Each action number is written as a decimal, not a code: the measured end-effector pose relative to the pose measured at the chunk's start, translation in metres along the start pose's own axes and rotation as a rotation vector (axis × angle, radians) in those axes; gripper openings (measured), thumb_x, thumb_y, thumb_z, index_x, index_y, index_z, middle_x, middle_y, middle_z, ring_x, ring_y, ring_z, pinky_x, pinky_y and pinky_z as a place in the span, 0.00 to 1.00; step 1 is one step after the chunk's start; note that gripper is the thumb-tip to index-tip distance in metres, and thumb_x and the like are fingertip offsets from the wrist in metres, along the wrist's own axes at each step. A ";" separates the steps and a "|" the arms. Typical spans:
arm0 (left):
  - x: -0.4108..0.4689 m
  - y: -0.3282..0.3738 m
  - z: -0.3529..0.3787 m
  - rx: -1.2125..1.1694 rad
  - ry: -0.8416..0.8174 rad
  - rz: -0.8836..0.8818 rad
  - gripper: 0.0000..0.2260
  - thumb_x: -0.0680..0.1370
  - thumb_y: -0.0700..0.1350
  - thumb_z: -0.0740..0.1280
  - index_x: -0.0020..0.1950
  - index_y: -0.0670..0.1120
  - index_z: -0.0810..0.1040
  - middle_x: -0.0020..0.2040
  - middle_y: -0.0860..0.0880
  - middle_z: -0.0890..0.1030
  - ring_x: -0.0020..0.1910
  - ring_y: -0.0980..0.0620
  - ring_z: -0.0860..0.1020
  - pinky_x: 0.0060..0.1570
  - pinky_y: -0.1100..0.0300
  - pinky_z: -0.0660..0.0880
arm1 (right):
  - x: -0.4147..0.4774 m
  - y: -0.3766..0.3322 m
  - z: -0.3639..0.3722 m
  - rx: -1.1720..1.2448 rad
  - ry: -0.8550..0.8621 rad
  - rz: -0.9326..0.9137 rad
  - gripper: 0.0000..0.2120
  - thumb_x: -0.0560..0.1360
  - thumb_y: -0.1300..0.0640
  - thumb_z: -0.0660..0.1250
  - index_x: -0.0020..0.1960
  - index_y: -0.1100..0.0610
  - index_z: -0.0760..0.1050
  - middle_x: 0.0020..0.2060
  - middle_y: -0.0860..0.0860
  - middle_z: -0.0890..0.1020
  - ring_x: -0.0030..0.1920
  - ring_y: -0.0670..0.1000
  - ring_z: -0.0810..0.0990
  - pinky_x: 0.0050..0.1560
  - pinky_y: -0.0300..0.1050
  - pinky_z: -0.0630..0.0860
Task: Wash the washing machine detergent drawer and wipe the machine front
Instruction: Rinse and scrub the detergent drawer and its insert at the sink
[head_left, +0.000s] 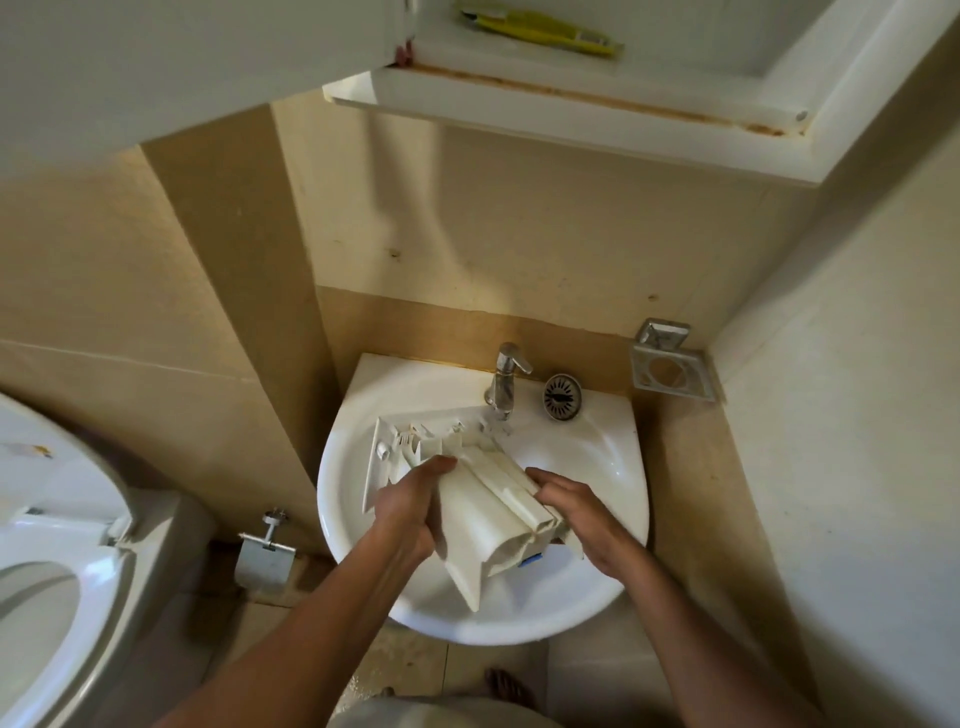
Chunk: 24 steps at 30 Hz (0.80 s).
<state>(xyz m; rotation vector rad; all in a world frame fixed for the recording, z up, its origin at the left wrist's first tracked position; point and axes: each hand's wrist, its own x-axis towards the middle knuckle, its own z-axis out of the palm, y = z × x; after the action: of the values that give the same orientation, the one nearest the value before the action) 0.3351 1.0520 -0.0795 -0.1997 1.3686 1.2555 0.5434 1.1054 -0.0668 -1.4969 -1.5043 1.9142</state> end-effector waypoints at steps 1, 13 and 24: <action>-0.002 -0.005 -0.001 -0.044 0.018 0.010 0.21 0.66 0.38 0.80 0.56 0.44 0.79 0.50 0.41 0.85 0.47 0.40 0.83 0.42 0.46 0.82 | 0.003 -0.002 -0.002 -0.027 0.002 0.017 0.15 0.77 0.57 0.62 0.59 0.47 0.82 0.49 0.52 0.85 0.46 0.51 0.83 0.46 0.45 0.78; -0.011 -0.067 0.022 -0.347 0.059 0.067 0.25 0.71 0.39 0.77 0.66 0.39 0.75 0.56 0.40 0.85 0.54 0.39 0.83 0.58 0.39 0.79 | 0.048 0.005 0.007 0.182 0.344 0.314 0.42 0.68 0.33 0.72 0.71 0.58 0.70 0.59 0.56 0.80 0.58 0.61 0.80 0.61 0.58 0.77; -0.003 -0.091 0.017 -0.017 -0.193 -0.252 0.25 0.78 0.60 0.67 0.59 0.39 0.77 0.55 0.35 0.80 0.55 0.34 0.80 0.56 0.38 0.79 | 0.066 0.033 -0.028 -0.024 0.279 0.018 0.43 0.56 0.34 0.80 0.67 0.49 0.74 0.63 0.47 0.80 0.64 0.52 0.78 0.66 0.54 0.74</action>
<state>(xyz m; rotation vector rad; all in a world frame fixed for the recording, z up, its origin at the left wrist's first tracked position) 0.4136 1.0264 -0.1207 -0.2477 1.1291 1.0479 0.5509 1.1548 -0.1280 -1.7104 -1.3967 1.6190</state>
